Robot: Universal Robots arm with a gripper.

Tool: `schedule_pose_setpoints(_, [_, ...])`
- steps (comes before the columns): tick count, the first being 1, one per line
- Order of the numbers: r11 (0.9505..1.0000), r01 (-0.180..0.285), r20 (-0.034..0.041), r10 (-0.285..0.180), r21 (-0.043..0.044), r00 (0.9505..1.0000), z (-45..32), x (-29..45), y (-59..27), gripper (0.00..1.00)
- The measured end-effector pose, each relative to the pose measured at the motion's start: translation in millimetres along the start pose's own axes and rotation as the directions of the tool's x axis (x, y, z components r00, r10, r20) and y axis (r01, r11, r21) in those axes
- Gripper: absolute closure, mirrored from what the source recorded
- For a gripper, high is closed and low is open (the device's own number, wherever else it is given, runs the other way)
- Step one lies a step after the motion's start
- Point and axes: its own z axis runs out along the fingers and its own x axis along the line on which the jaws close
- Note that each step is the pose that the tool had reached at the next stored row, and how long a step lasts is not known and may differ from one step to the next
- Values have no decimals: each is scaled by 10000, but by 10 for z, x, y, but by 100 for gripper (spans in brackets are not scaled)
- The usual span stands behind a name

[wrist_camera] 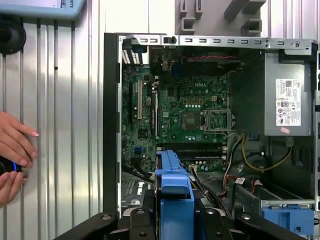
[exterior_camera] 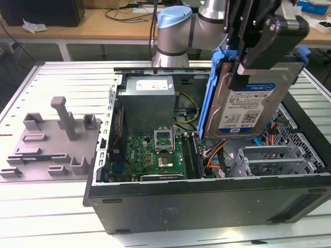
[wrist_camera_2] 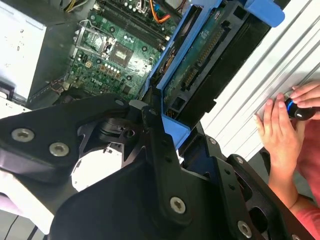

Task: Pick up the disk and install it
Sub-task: 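Insert the disk into the insertion slot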

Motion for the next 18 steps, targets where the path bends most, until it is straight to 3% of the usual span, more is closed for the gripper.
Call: schedule_pose_setpoints(18, [10000, -3, 161, 3, -1, 9999, 9, 123, -389, 64])
